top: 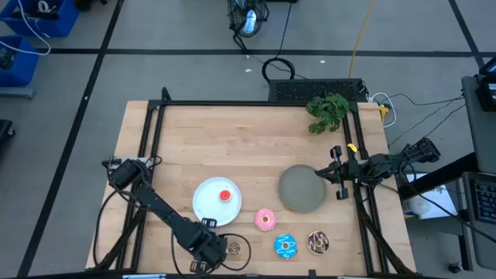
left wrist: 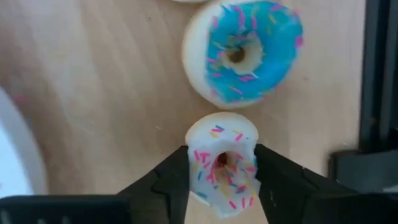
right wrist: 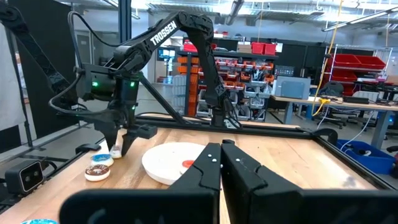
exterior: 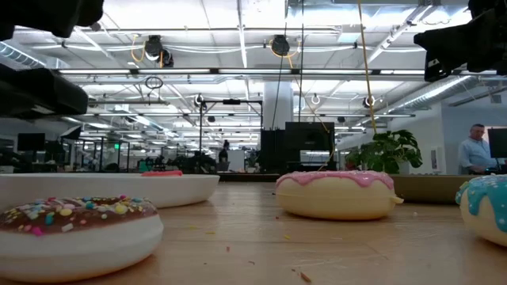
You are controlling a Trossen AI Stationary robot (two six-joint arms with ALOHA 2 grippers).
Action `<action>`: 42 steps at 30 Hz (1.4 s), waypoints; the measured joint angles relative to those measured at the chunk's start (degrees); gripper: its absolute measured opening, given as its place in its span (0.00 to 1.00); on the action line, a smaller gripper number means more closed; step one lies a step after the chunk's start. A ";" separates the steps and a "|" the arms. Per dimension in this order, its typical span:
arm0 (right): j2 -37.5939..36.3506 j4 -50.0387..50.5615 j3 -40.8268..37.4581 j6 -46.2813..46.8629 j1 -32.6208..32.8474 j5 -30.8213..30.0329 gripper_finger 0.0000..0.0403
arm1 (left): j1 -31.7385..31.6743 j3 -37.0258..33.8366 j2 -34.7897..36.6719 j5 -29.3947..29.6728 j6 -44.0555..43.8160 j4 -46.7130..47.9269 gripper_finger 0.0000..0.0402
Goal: Pick & Place donuts
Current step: Put the small white donut on the white plate
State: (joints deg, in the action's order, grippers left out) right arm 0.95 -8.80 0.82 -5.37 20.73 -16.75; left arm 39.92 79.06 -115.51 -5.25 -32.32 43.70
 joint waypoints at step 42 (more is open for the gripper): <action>-0.01 0.02 0.00 1.68 -0.01 0.00 0.00 | -5.88 0.06 24.75 10.38 -6.64 15.32 0.32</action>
State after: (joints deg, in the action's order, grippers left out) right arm 0.94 -8.77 0.82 -3.68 20.72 -16.75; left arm 34.04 79.11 -90.76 5.13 -38.95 59.03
